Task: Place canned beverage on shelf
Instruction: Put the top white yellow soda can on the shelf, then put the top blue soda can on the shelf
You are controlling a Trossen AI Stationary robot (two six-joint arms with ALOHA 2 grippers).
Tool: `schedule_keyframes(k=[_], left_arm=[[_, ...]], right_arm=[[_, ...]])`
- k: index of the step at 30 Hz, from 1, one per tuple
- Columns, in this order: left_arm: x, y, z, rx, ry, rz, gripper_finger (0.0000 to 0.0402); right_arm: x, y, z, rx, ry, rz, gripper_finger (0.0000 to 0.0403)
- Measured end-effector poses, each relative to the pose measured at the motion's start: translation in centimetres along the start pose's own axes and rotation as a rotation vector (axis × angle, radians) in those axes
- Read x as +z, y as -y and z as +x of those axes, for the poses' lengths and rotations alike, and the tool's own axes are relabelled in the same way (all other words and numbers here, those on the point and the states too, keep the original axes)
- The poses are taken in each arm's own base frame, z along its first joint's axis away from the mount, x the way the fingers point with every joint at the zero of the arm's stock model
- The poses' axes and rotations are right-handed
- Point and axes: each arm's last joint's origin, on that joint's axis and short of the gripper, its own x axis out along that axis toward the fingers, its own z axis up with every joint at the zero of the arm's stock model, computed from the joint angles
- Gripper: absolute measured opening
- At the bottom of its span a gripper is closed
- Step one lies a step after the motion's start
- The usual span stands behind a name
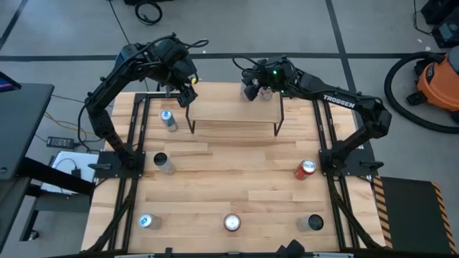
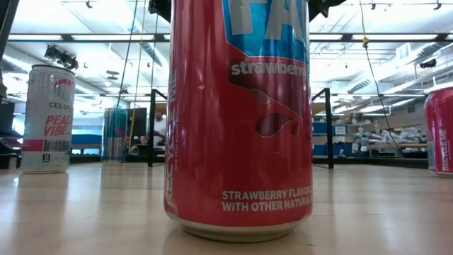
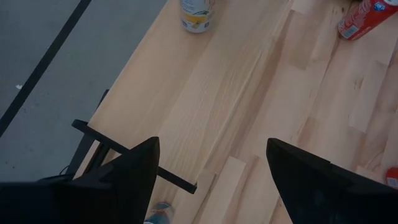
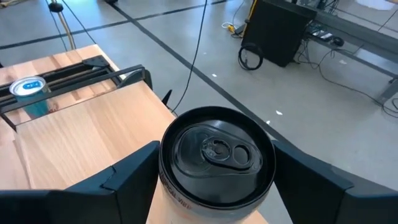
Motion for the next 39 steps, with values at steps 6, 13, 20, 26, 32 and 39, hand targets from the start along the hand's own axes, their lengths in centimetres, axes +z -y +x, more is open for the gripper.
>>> schedule_keyframes(k=[6,13,20,26,32,39], left_arm=[[0.0,0.0,0.0,0.0,0.0,0.0,0.0298],[0.0,0.0,0.0,0.0,0.0,0.0,0.0298],[0.0,0.0,0.0,0.0,0.0,0.0,0.0298],[0.0,0.0,0.0,0.0,0.0,0.0,0.0298],[0.0,0.0,0.0,0.0,0.0,0.0,0.0298],[0.0,0.0,0.0,0.0,-0.002,0.0,0.0298]], right_arm=[[0.0,0.0,0.0,0.001,-0.003,-0.001,0.0299],[-0.1,0.0,0.0,0.003,-0.012,-0.037,0.0303],[-0.2,0.0,0.0,0.005,-0.014,-0.041,0.0304],[0.1,0.0,0.0,0.009,0.016,-0.04,0.0304],[0.6,0.2,-0.7,0.009,0.049,-0.034,0.0304],[1.3,0.3,-2.5,0.05,0.095,-0.027,0.0304]])
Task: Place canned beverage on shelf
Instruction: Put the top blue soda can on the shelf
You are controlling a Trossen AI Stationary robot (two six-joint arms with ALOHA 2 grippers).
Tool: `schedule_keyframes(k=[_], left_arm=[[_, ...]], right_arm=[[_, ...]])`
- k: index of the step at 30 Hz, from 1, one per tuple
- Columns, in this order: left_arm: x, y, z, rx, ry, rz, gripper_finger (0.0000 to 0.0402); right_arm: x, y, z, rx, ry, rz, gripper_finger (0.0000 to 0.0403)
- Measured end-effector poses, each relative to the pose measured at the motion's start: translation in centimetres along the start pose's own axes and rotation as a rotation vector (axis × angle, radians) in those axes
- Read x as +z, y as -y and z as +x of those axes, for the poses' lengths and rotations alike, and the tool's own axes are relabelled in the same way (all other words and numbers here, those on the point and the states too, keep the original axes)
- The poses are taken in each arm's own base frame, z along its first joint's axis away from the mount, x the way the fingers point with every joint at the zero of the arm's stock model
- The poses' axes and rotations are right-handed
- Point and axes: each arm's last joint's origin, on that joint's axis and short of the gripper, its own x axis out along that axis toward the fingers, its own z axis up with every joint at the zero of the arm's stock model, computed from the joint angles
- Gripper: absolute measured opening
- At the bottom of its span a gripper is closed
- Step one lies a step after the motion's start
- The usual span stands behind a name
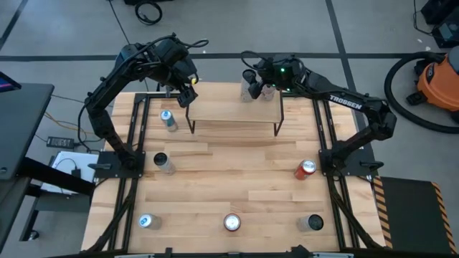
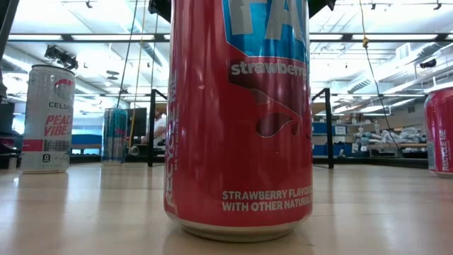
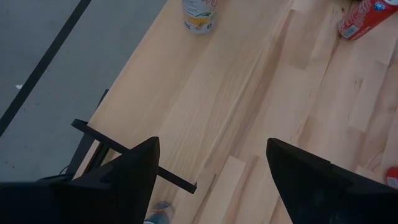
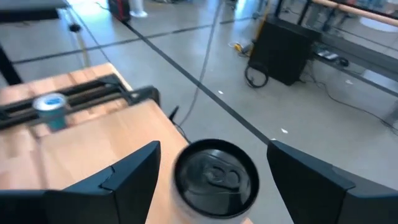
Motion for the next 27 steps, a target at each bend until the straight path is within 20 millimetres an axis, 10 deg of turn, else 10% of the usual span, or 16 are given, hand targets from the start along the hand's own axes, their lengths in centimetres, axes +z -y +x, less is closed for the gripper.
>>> schedule_keyframes(k=[16,27], left_arm=[[-0.5,0.0,0.3,-0.003,-0.056,-0.002,0.0298],[-0.5,-0.5,0.2,0.188,-0.049,-0.211,0.0298]], right_arm=[[2.7,-0.6,-9.8,0.16,0.164,0.005,0.0302],[1.2,-1.0,-11.6,0.197,0.024,-0.003,0.0302]])
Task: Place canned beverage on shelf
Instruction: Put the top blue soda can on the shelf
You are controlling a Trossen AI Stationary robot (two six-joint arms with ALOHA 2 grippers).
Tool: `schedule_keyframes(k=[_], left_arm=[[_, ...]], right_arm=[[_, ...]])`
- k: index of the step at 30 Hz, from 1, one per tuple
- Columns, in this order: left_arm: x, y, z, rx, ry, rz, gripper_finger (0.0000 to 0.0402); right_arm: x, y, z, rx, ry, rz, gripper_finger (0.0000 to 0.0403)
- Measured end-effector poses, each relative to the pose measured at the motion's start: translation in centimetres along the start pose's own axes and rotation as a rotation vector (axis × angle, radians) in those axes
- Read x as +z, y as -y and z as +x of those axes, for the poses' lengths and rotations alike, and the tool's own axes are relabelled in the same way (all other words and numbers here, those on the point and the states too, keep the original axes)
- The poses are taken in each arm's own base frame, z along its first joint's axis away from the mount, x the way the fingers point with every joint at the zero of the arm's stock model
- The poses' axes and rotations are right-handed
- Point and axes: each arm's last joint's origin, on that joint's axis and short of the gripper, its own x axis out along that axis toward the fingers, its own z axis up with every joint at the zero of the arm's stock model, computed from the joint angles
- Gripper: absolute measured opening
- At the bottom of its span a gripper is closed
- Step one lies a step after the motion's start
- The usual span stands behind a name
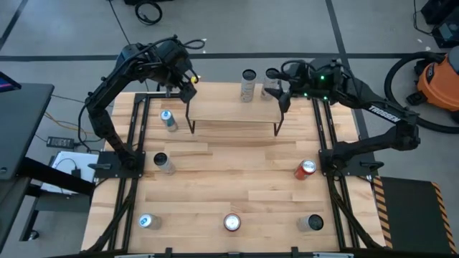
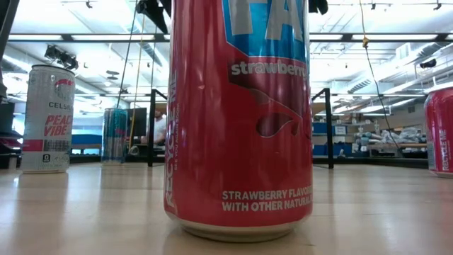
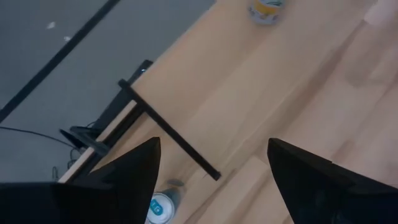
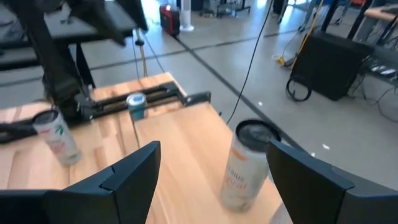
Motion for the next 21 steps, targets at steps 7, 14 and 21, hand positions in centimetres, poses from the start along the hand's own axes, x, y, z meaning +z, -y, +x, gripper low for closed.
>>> schedule_keyframes(k=[7,14,21], left_arm=[[-0.2,0.0,0.2,0.004,-0.011,0.007,0.0298],[-3.9,-0.4,1.8,0.03,-0.151,-0.001,0.0298],[-8.0,-1.0,2.0,0.038,-0.17,-0.054,0.0298]], right_arm=[[-0.8,-0.5,0.2,0.019,-0.083,-0.014,0.0302],[-1.3,-0.9,0.1,0.037,-0.134,-0.026,0.0302],[-1.3,-1.1,0.1,0.04,-0.134,-0.029,0.0302]])
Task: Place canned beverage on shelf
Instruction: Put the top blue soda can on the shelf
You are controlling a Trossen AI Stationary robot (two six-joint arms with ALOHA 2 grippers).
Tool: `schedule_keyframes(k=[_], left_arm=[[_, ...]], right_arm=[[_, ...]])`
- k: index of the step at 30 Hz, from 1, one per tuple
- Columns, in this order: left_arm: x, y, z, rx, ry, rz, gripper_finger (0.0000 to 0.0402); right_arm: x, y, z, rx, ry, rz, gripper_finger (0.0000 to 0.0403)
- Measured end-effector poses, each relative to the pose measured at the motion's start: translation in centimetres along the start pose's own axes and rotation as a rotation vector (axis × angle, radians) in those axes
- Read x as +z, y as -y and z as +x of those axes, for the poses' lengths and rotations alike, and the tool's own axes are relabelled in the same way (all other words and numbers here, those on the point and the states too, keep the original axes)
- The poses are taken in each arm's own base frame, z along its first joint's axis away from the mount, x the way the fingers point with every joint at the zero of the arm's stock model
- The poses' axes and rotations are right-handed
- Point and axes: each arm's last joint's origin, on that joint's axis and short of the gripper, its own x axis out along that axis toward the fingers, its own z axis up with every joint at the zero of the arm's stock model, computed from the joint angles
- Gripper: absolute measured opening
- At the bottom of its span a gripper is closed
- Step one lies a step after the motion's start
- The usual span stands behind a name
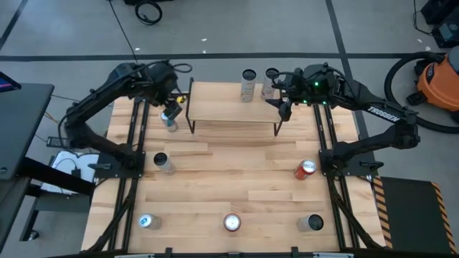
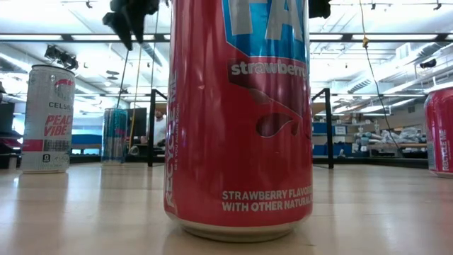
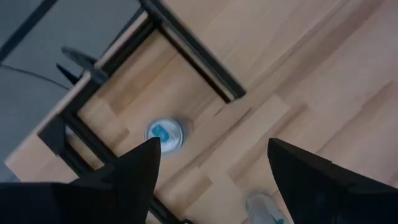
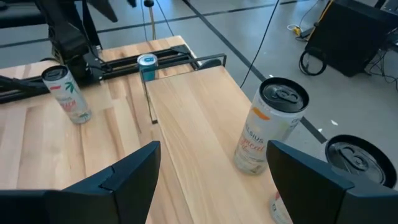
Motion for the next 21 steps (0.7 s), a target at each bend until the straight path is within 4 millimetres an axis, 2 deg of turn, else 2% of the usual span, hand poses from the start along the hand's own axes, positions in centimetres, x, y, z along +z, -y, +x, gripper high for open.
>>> schedule_keyframes(k=[5,10,15,21], left_arm=[[-2.2,-0.3,1.2,-0.013,0.051,-0.044,0.0298],[-3.7,-0.6,3.7,0.012,-0.019,-0.087,0.0298],[-4.3,-1.0,6.5,0.038,-0.067,-0.164,0.0298],[-4.6,-1.6,8.1,0.055,-0.08,-0.205,0.0298]], right_arm=[[0.0,0.0,0.1,-0.001,-0.003,0.0,0.0302],[0.0,0.0,0.1,-0.004,-0.003,0.018,0.0302],[0.0,0.0,0.1,-0.004,-0.004,0.017,0.0302],[0.0,0.0,0.1,-0.004,-0.007,-0.008,0.0302]])
